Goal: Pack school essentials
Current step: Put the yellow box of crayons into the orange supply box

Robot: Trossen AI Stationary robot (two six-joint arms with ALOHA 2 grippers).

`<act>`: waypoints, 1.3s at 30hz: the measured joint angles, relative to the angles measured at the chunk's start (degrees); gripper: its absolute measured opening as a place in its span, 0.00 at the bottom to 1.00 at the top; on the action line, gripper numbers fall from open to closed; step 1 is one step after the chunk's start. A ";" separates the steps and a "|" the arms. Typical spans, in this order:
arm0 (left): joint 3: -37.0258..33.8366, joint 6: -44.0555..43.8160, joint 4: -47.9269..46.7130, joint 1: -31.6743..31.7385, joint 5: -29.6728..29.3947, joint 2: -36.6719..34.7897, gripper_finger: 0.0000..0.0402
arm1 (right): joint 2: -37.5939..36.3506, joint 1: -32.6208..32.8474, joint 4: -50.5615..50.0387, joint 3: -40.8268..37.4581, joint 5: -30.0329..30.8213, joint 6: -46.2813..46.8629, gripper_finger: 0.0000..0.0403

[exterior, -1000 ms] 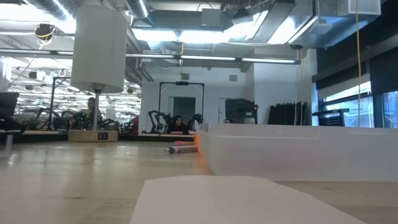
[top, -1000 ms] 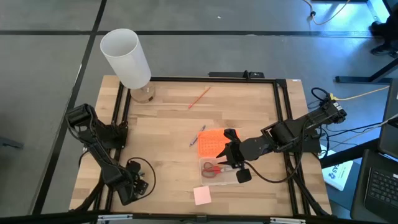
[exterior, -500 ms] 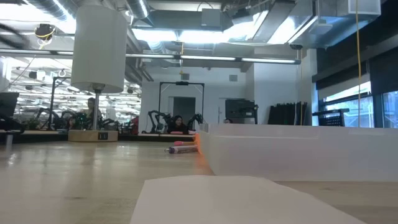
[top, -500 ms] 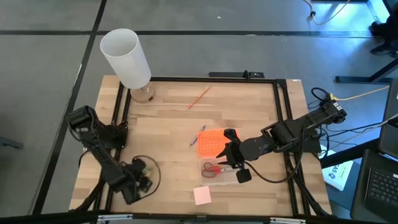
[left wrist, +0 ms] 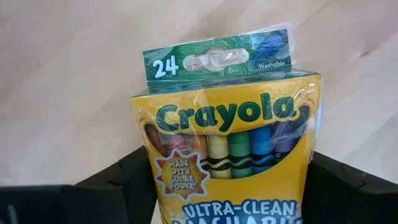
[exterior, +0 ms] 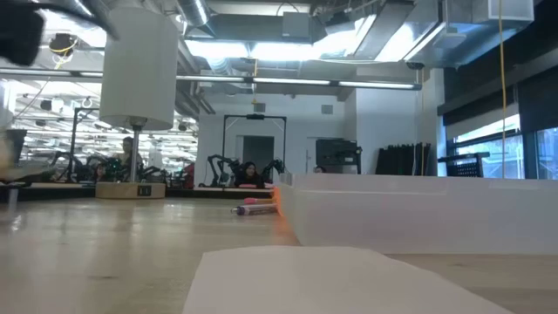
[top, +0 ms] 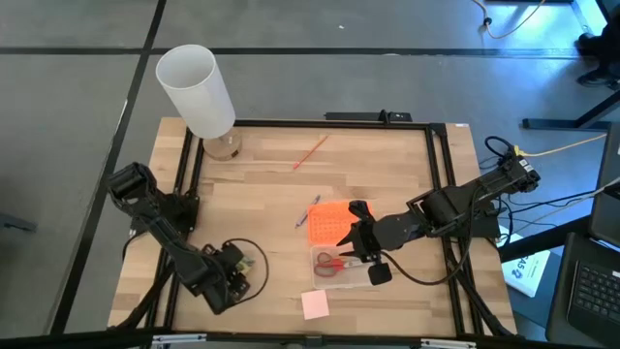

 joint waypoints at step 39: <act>18.42 68.72 10.21 26.64 6.27 -0.17 0.70 | -16.79 3.09 -2.04 -5.92 7.53 6.19 0.25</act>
